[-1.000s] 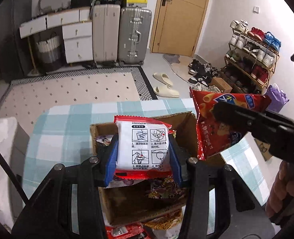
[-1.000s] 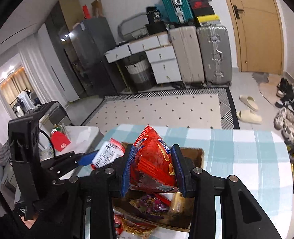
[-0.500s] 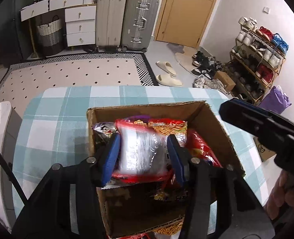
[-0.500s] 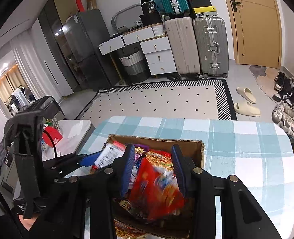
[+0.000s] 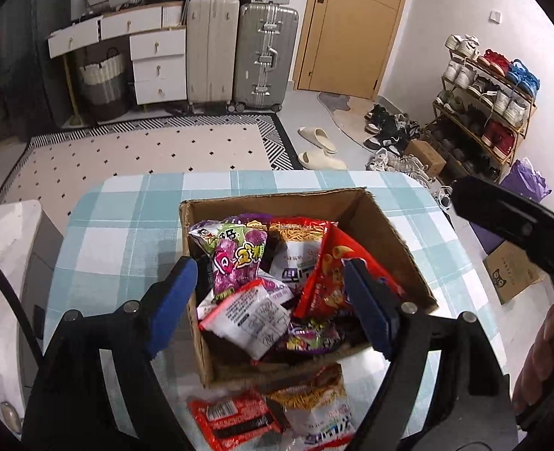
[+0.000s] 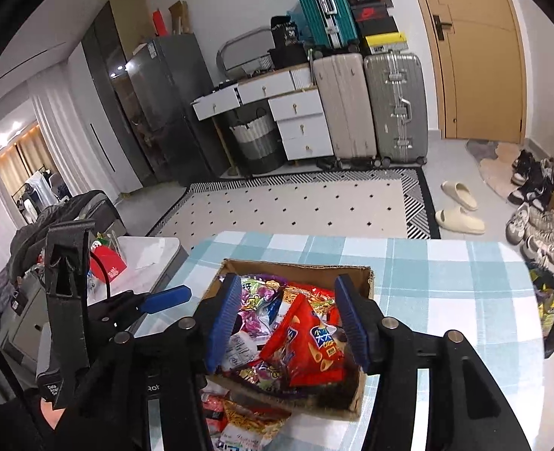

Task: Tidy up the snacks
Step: 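Withdraw both grippers from the box toward the last two snacks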

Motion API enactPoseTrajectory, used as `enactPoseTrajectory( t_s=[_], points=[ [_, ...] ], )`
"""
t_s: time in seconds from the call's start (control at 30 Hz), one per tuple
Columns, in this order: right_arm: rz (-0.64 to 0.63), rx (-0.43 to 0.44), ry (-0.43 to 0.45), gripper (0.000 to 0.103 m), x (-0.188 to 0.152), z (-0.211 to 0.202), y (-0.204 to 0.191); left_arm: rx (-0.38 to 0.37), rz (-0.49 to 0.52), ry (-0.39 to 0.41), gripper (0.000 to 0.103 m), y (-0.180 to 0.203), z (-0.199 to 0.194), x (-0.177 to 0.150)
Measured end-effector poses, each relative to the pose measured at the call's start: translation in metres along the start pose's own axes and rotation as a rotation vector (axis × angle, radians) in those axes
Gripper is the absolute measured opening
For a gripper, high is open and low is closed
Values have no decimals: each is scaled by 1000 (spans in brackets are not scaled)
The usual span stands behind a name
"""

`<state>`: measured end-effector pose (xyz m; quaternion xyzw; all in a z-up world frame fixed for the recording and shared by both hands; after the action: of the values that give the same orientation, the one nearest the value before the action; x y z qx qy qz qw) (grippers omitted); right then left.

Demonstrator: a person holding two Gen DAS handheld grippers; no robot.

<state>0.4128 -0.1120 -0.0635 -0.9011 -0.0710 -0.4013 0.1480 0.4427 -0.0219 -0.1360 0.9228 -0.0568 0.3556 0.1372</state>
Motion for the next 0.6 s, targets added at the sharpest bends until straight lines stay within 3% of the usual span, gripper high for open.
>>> enactPoseTrajectory(
  t_s=[0.1, 0.27, 0.33, 0.6],
  points=[
    [-9, -8, 33, 69, 1, -20, -4, -1, 9, 17, 79, 8, -20, -5],
    [-13, -6, 67, 72, -5, -50, -12, 17, 31, 49, 80, 18, -57, -14],
    [-9, -4, 74, 80, -10, -61, -15, 20, 33, 67, 80, 17, -71, -17],
    [15, 22, 108, 87, -28, -103, -25, 43, 41, 163, 82, 18, -132, -33]
  ],
)
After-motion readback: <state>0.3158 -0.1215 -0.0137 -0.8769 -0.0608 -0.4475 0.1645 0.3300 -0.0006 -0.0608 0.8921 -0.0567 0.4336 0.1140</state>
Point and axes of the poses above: each gripper's, at about its wrist camera, not at the fingertips, and z roughly the way its jaws point, y to its right, x to its top, the point moved 9 cm from there along z, roughly the way its jaws point, and after that the axes turned 7 degrees about -x, right-handed, at the moved point
